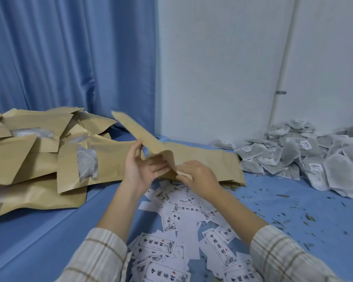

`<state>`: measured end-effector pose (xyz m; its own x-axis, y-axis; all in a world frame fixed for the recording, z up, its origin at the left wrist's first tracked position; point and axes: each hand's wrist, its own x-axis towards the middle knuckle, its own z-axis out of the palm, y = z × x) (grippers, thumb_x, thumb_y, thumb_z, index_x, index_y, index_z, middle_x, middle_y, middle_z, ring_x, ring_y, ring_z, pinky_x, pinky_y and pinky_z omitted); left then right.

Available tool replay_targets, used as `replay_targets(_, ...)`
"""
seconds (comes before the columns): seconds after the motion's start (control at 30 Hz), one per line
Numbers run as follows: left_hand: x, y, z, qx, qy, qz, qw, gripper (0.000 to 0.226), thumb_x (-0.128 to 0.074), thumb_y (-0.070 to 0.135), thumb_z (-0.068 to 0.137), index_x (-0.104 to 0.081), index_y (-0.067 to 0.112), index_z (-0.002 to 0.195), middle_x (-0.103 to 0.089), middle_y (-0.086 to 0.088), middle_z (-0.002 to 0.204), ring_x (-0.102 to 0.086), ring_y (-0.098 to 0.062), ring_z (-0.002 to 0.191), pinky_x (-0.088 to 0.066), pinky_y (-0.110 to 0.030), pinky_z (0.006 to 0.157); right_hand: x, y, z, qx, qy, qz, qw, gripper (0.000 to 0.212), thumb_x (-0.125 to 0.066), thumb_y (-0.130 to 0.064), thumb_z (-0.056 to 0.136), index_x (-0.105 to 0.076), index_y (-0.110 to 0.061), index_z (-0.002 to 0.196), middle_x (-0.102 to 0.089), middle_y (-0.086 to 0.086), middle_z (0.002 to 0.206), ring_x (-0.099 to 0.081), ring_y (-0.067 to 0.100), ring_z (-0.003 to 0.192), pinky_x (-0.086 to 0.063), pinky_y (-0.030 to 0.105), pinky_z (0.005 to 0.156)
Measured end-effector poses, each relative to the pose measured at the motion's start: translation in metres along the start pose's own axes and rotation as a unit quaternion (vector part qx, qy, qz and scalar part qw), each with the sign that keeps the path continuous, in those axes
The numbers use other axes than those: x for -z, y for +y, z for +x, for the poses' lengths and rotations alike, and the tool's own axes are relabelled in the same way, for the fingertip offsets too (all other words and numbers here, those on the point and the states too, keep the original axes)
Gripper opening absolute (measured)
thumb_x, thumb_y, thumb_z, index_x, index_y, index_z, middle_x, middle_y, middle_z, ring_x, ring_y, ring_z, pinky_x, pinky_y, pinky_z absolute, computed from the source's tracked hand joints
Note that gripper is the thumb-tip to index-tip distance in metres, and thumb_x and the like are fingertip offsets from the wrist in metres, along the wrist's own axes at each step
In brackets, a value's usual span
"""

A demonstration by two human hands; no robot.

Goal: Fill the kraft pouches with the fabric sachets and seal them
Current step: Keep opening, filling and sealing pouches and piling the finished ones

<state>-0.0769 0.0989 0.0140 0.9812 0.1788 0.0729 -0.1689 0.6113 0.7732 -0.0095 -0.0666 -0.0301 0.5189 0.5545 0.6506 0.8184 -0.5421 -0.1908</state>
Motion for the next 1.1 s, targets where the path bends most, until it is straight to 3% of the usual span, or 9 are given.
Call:
replay_targets(0.1,-0.025,0.006,-0.015,-0.114,0.005,0.146,0.983,0.013,-0.052,0.034,0.09,-0.062,0.033,0.099,-0.067,-0.001,0.098,-0.063,-0.035,0.101,-0.047,-0.039,0.082,0.016,-0.025,0.013,-0.167,-0.038,0.25,0.953,0.035,-0.049,-0.007,0.089,-0.063,-0.013,0.121,-0.06,0.002,0.127,-0.055,0.016,0.112,-0.039,0.023,0.1)
replay_targets(0.2,-0.051,0.008,-0.033,-0.228,0.017,0.271,0.935,0.01,-0.053,0.027,0.085,-0.061,0.029,0.091,-0.064,0.005,0.09,-0.062,-0.026,0.095,-0.046,-0.038,0.082,0.038,-0.048,0.025,-0.265,-0.004,0.592,0.761,0.031,-0.037,-0.008,0.094,-0.066,0.0,0.101,-0.068,0.017,0.103,-0.064,0.027,0.094,-0.055,0.038,0.085)
replay_targets(0.33,-0.072,-0.002,-0.053,-0.325,0.006,0.458,0.827,0.044,-0.051,0.05,0.082,-0.046,0.054,0.126,-0.059,0.024,0.11,-0.054,0.011,0.098,-0.04,-0.008,0.084,0.055,-0.06,0.021,-0.257,-0.027,0.717,0.647,0.055,-0.025,-0.051,0.097,-0.06,-0.009,0.104,-0.07,0.011,0.088,-0.068,0.02,0.079,-0.055,0.032,0.07)
replay_targets(0.43,-0.071,-0.019,-0.057,-0.347,0.041,0.666,0.659,0.053,-0.043,0.055,0.09,-0.026,0.052,0.141,-0.051,-0.001,0.131,-0.045,-0.022,0.121,-0.036,-0.036,0.102,0.057,-0.068,0.013,-0.26,-0.063,0.746,0.61,0.051,-0.035,-0.066,0.087,-0.061,-0.025,0.104,-0.071,0.006,0.088,-0.068,0.018,0.08,-0.049,0.031,0.075)
replay_targets(0.57,-0.049,-0.031,-0.061,-0.35,0.032,0.762,0.544,0.049,-0.037,0.033,0.098,-0.025,0.05,0.142,-0.039,-0.01,0.146,-0.035,-0.032,0.13,-0.026,-0.046,0.106,0.049,-0.062,-0.008,-0.248,-0.042,0.822,0.511,0.038,-0.043,-0.043,0.086,-0.055,-0.018,0.111,-0.062,0.009,0.105,-0.06,0.024,0.096,-0.045,0.035,0.084)
replay_targets(0.67,-0.03,-0.043,-0.07,-0.418,-0.032,0.777,0.47,0.057,-0.056,-0.003,0.083,-0.06,0.034,0.126,-0.053,-0.022,0.131,-0.056,-0.038,0.11,-0.043,-0.056,0.091,0.041,-0.045,-0.032,-0.279,0.034,0.864,0.418,0.055,-0.038,-0.048,0.087,-0.057,-0.006,0.117,-0.062,0.021,0.114,-0.062,0.036,0.099,-0.048,0.047,0.087)
replay_targets(0.83,0.015,-0.075,-0.081,-0.446,-0.087,0.781,0.429,0.056,-0.075,-0.019,0.062,-0.077,0.024,0.098,-0.067,-0.022,0.109,-0.067,-0.04,0.088,-0.052,-0.051,0.074,0.034,-0.008,-0.073,-0.455,0.167,0.692,0.534,0.032,-0.042,-0.038,0.098,-0.058,-0.013,0.109,-0.065,0.014,0.106,-0.063,0.024,0.09,-0.053,0.037,0.067)
replay_targets(1.0,0.026,-0.094,-0.09,-0.391,-0.125,0.778,0.476,0.033,-0.055,0.014,0.072,-0.078,0.027,0.092,-0.072,-0.015,0.095,-0.068,-0.03,0.075,-0.052,-0.032,0.073,0.027,0.001,-0.109,-0.525,0.121,0.591,0.601,0.025,-0.054,-0.022,0.094,-0.054,-0.002,0.109,-0.07,0.014,0.085,-0.07,0.021,0.068,-0.054,0.028,0.047)
replay_targets(1.1,0.019,-0.105,-0.093,-0.265,-0.13,0.797,0.527,0.035,-0.048,0.023,0.078,-0.076,0.032,0.098,-0.067,-0.004,0.118,-0.064,-0.022,0.102,-0.04,-0.03,0.094,0.025,0.005,-0.116,-0.522,0.092,0.578,0.62,0.024,-0.064,-0.013,0.087,-0.061,0.006,0.102,-0.072,0.013,0.079,-0.071,0.022,0.069,-0.055,0.026,0.051)
